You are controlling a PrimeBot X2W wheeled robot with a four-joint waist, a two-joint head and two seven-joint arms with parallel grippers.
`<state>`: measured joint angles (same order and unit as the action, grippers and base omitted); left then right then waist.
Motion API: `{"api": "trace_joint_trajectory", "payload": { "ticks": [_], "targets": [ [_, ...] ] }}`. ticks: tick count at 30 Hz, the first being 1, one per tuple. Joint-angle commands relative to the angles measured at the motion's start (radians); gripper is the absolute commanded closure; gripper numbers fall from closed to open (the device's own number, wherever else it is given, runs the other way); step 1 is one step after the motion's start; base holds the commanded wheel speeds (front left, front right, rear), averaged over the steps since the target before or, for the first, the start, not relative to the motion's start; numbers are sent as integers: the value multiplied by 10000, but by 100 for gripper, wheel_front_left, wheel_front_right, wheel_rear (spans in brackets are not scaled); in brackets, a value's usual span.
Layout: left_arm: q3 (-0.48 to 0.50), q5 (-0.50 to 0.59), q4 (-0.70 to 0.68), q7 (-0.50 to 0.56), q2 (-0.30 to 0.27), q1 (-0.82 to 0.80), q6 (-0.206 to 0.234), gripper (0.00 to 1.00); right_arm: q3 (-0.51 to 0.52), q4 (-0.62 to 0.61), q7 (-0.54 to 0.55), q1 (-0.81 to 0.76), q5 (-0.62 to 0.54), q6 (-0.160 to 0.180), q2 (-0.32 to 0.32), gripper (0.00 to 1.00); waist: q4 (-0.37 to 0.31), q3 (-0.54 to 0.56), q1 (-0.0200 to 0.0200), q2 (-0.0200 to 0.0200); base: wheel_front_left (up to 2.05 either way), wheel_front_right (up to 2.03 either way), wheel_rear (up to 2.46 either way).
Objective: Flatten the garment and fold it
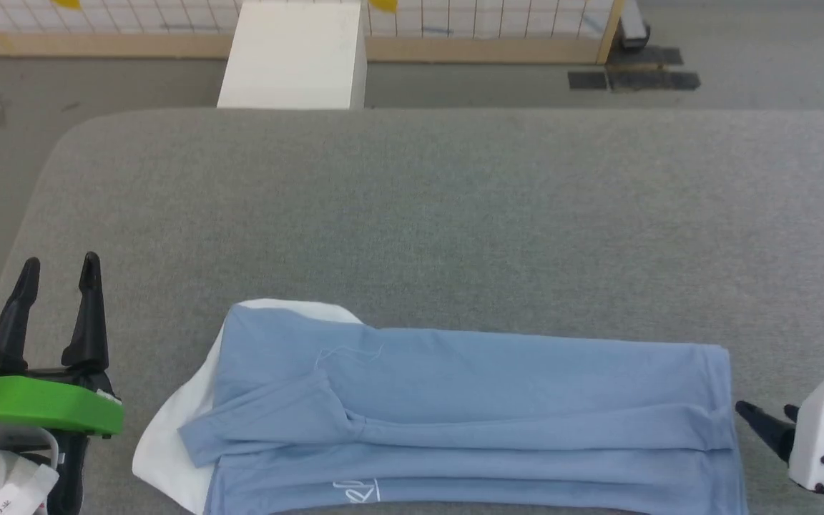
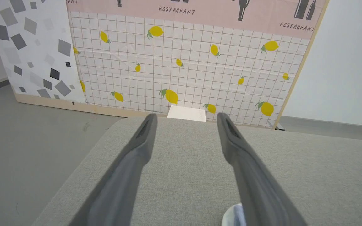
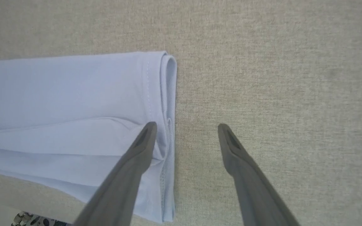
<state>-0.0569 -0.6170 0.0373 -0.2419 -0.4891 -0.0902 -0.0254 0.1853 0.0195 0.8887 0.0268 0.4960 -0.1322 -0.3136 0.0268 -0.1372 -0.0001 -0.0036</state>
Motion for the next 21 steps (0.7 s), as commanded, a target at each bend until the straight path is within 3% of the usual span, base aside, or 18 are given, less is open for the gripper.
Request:
{"api": "trace_joint_trajectory", "payload": {
  "ticks": [1,15,20,21],
  "targets": [
    [31,191,95,-96,60,-224,-86,0,-56,120,9,-3,159,15,55,0,187,-382,1,36,0,0,0],
    [495,534,405,-195,556,-261,-458,0,-1828,777,891,464,609,15,552,0,386,-759,1,36,0,0,0],
    [570,605,463,-197,707,-311,-574,0,-2056,968,1052,533,437,15,426,0,437,-729,1,36,0,0,0],
    [567,620,485,-197,726,-312,-588,0,-2012,1022,1102,519,406,15,409,31,443,-716,1,36,0,0,0]
  ]
}}
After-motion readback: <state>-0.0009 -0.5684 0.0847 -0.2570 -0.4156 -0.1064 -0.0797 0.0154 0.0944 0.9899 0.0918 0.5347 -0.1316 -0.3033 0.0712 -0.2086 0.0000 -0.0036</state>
